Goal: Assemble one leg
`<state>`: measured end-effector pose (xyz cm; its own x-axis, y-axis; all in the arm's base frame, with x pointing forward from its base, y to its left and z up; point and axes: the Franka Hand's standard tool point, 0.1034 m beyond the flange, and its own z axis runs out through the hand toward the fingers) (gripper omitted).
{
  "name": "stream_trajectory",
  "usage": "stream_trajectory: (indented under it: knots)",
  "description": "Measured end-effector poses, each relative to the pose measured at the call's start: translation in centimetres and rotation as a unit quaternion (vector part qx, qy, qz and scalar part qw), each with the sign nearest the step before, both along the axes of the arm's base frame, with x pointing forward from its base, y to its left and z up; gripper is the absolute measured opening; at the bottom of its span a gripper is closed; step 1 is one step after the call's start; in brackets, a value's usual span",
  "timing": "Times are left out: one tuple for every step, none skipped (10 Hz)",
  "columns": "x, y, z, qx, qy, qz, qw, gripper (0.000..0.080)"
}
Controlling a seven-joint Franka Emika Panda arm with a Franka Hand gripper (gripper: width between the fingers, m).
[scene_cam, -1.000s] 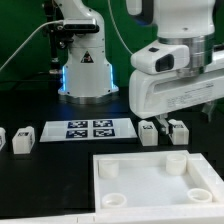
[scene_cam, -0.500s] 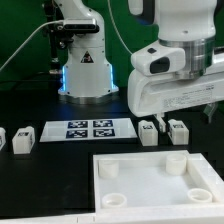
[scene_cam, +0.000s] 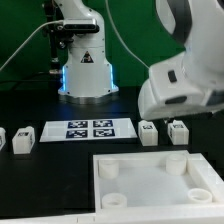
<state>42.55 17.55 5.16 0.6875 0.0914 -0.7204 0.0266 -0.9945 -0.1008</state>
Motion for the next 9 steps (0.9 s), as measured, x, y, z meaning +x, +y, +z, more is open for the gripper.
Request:
stream_trajectory:
  knots:
    - [-0.5, -0.1, 0.1, -0.001, 0.054, 0.008, 0.999, 0.0649]
    - [-0.2, 0.0, -0.3, 0.001, 0.061, 0.008, 0.998, 0.0649]
    - [-0.2, 0.0, -0.2, 0.000, 0.060, 0.008, 0.998, 0.0649]
    - [-0.4, 0.1, -0.5, -0.001, 0.059, 0.007, 0.998, 0.0649]
    - [-1.1, 0.2, -1.2, -0.003, 0.057, 0.007, 0.998, 0.0649]
    - [-1.8, 0.1, -1.6, -0.004, 0.064, 0.008, 0.998, 0.0649]
    - [-2.5, 0.0, -2.1, -0.006, 0.070, 0.008, 0.997, 0.0649]
    - [-3.1, 0.1, -2.6, -0.010, 0.078, 0.008, 0.997, 0.0649]
    - [-3.6, 0.2, -3.1, -0.011, 0.084, 0.009, 0.996, 0.0649]
